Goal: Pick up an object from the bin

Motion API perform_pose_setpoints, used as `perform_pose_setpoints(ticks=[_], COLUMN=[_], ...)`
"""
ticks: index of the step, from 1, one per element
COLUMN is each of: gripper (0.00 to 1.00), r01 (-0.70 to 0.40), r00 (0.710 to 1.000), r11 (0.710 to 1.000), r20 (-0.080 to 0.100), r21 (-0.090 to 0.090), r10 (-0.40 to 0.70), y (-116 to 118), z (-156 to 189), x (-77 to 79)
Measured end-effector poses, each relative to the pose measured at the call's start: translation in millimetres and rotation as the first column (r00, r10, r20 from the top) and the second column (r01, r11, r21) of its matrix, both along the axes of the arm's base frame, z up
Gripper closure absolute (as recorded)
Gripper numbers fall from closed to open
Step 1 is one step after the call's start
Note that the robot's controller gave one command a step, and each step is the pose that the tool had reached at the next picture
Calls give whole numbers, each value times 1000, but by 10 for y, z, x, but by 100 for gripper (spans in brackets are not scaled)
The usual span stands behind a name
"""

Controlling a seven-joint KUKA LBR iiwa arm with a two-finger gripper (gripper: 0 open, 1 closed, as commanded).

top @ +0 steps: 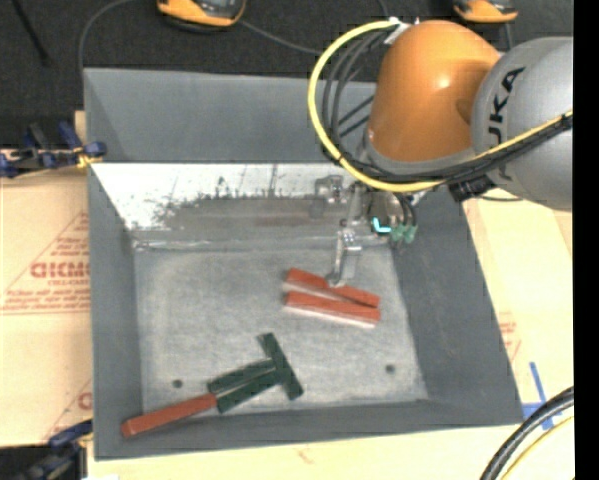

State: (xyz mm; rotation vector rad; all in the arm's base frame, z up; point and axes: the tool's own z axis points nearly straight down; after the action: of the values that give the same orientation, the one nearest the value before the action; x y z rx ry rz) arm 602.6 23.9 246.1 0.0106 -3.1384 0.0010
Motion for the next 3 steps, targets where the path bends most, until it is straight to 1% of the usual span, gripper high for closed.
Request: perform_pose_setpoints(ticks=[1, 3], gripper=[0, 0], r01=[20, 24], r00=[1000, 1000], r11=[1000, 1000], r20=[2, 11], r21=[-1, 0], r10=[-20, -24], y=[-579, -593], z=[-1800, -1773], x=[59, 91])
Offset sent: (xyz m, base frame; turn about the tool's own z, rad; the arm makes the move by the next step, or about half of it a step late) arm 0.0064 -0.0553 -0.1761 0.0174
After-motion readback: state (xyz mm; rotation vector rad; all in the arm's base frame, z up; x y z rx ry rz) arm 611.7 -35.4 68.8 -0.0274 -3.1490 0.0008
